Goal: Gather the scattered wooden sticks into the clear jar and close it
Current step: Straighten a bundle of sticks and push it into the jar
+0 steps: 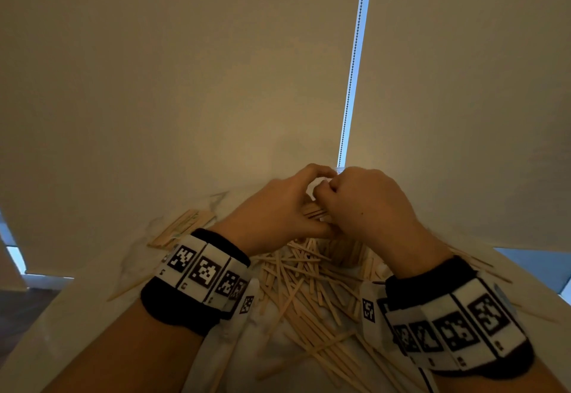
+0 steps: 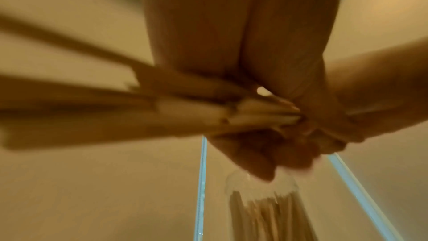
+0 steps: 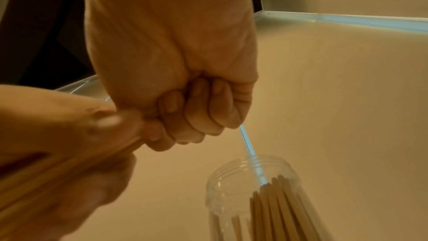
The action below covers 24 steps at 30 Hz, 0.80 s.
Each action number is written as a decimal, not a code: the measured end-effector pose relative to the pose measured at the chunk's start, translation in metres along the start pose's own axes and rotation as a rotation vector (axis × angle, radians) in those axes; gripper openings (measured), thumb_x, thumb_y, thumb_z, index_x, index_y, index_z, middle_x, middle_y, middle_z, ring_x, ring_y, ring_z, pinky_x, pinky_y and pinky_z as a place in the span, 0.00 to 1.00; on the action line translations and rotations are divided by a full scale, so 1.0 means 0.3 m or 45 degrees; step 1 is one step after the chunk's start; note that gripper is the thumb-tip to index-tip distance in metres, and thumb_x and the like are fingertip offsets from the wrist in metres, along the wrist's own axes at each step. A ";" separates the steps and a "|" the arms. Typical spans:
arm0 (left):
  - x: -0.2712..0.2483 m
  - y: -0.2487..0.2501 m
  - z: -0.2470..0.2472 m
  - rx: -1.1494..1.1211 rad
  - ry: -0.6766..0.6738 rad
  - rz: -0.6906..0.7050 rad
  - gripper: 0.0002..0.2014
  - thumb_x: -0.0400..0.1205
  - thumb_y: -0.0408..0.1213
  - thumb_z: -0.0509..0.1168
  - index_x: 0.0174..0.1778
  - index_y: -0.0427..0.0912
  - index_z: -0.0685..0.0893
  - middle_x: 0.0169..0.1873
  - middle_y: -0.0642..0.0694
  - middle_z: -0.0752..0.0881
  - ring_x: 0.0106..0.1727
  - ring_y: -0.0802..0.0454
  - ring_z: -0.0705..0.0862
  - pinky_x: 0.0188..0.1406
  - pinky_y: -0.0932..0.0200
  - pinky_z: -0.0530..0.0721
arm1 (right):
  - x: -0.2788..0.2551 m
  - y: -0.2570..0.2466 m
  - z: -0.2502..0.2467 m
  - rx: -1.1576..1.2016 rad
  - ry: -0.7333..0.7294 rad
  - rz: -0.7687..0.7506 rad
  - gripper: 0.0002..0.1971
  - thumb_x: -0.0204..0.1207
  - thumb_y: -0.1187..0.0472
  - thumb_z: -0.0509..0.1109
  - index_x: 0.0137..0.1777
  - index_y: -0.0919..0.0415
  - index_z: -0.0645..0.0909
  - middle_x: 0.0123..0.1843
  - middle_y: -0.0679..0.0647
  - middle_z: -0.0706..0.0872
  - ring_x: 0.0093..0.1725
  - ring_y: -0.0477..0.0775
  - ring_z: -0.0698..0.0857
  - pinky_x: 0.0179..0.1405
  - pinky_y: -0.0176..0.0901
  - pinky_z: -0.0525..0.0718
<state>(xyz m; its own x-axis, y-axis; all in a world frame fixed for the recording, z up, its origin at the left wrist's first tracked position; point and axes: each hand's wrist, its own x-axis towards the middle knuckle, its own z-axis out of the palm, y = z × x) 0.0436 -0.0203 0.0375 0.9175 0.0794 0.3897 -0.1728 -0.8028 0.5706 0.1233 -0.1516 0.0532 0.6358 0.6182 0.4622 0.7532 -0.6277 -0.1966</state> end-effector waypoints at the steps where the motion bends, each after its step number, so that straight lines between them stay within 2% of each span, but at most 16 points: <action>1: -0.005 0.003 -0.021 -0.008 0.015 -0.034 0.39 0.72 0.58 0.77 0.77 0.63 0.68 0.39 0.52 0.91 0.35 0.61 0.88 0.39 0.62 0.86 | 0.008 0.009 -0.009 -0.004 0.035 0.023 0.22 0.84 0.48 0.56 0.28 0.54 0.73 0.27 0.50 0.74 0.32 0.56 0.77 0.30 0.43 0.70; 2: -0.009 0.002 -0.046 -0.008 0.082 -0.077 0.38 0.73 0.64 0.74 0.78 0.64 0.67 0.41 0.54 0.92 0.38 0.63 0.89 0.40 0.64 0.85 | 0.015 0.022 -0.023 -0.007 0.077 0.058 0.23 0.83 0.47 0.57 0.28 0.55 0.76 0.28 0.52 0.76 0.32 0.57 0.78 0.28 0.42 0.69; 4: -0.014 -0.013 -0.098 -0.073 0.334 -0.185 0.31 0.77 0.70 0.61 0.75 0.62 0.72 0.44 0.59 0.92 0.45 0.69 0.88 0.39 0.70 0.82 | 0.023 0.049 -0.060 0.013 0.141 0.122 0.25 0.83 0.48 0.58 0.26 0.58 0.75 0.27 0.54 0.74 0.30 0.58 0.76 0.25 0.43 0.65; 5: -0.013 -0.021 -0.119 -0.172 0.472 -0.247 0.29 0.80 0.71 0.56 0.72 0.60 0.75 0.45 0.60 0.92 0.47 0.69 0.88 0.41 0.68 0.82 | 0.024 0.061 -0.078 0.050 0.157 0.151 0.25 0.83 0.49 0.58 0.24 0.59 0.73 0.26 0.55 0.72 0.28 0.56 0.73 0.24 0.43 0.63; 6: -0.010 -0.030 -0.133 -0.303 0.579 -0.319 0.29 0.82 0.71 0.51 0.70 0.58 0.78 0.45 0.59 0.93 0.50 0.67 0.88 0.47 0.62 0.83 | 0.025 0.071 -0.092 0.100 0.166 0.175 0.26 0.83 0.50 0.58 0.23 0.59 0.72 0.25 0.54 0.71 0.26 0.53 0.71 0.24 0.43 0.62; 7: -0.004 -0.034 -0.139 -0.465 0.632 -0.406 0.30 0.84 0.70 0.47 0.68 0.55 0.80 0.45 0.56 0.93 0.53 0.60 0.89 0.54 0.54 0.84 | 0.024 0.075 -0.104 0.143 0.170 0.195 0.25 0.83 0.50 0.57 0.23 0.58 0.72 0.24 0.53 0.70 0.24 0.51 0.70 0.23 0.42 0.61; 9: 0.001 -0.015 -0.128 -0.864 0.592 -0.546 0.33 0.84 0.70 0.45 0.67 0.49 0.82 0.47 0.47 0.94 0.56 0.46 0.91 0.63 0.41 0.84 | 0.022 0.064 -0.114 0.183 0.170 0.200 0.25 0.83 0.51 0.58 0.23 0.58 0.72 0.22 0.52 0.69 0.23 0.48 0.69 0.22 0.41 0.60; 12: 0.001 0.041 -0.089 -1.285 0.437 -0.566 0.35 0.84 0.69 0.48 0.67 0.44 0.82 0.51 0.37 0.93 0.57 0.37 0.91 0.65 0.36 0.84 | 0.015 0.023 -0.100 0.191 0.182 0.153 0.25 0.84 0.51 0.57 0.26 0.58 0.77 0.23 0.53 0.72 0.24 0.48 0.71 0.22 0.41 0.61; 14: -0.003 0.075 -0.065 -1.346 0.388 -0.530 0.34 0.85 0.67 0.50 0.66 0.41 0.84 0.51 0.35 0.92 0.54 0.37 0.92 0.61 0.40 0.87 | 0.009 0.000 -0.081 0.160 0.172 0.129 0.24 0.85 0.49 0.55 0.32 0.57 0.82 0.25 0.52 0.76 0.25 0.47 0.74 0.23 0.39 0.63; 17: -0.007 0.092 -0.052 -1.261 0.377 -0.542 0.32 0.86 0.63 0.54 0.59 0.38 0.88 0.47 0.37 0.93 0.48 0.40 0.93 0.53 0.44 0.91 | 0.008 -0.014 -0.046 0.087 0.139 0.112 0.24 0.86 0.47 0.52 0.39 0.55 0.84 0.29 0.52 0.80 0.29 0.48 0.78 0.26 0.39 0.67; 19: -0.010 0.090 -0.058 -1.142 0.339 -0.581 0.29 0.86 0.61 0.58 0.55 0.37 0.89 0.45 0.38 0.93 0.43 0.40 0.93 0.38 0.51 0.92 | 0.012 -0.012 -0.027 0.088 0.138 0.096 0.25 0.85 0.46 0.51 0.38 0.55 0.84 0.29 0.52 0.80 0.30 0.50 0.80 0.28 0.41 0.73; 21: -0.013 0.076 -0.064 -0.926 0.262 -0.598 0.25 0.85 0.58 0.62 0.50 0.36 0.89 0.41 0.38 0.93 0.30 0.46 0.90 0.20 0.63 0.81 | 0.016 -0.010 -0.021 0.150 0.137 0.094 0.25 0.86 0.44 0.51 0.37 0.54 0.84 0.29 0.51 0.81 0.31 0.50 0.82 0.32 0.43 0.78; 22: -0.013 0.065 -0.066 -0.833 0.237 -0.581 0.24 0.84 0.56 0.65 0.48 0.35 0.89 0.39 0.37 0.93 0.24 0.50 0.85 0.15 0.66 0.74 | 0.016 -0.008 -0.022 0.203 0.129 0.084 0.25 0.87 0.43 0.51 0.38 0.54 0.83 0.31 0.51 0.82 0.32 0.50 0.82 0.34 0.44 0.80; 24: -0.013 0.045 -0.069 -0.787 0.251 -0.541 0.21 0.83 0.53 0.69 0.43 0.35 0.87 0.35 0.37 0.91 0.18 0.54 0.77 0.12 0.68 0.68 | 0.014 -0.011 -0.031 0.295 0.132 0.030 0.24 0.87 0.40 0.51 0.40 0.51 0.80 0.33 0.48 0.82 0.35 0.49 0.83 0.37 0.45 0.81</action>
<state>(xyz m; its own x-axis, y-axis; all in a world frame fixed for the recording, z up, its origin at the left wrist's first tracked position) 0.0303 -0.0192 0.0588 0.8792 0.4569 0.1352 -0.0417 -0.2088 0.9771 0.1218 -0.1515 0.0639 0.6417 0.5456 0.5391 0.7648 -0.5086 -0.3955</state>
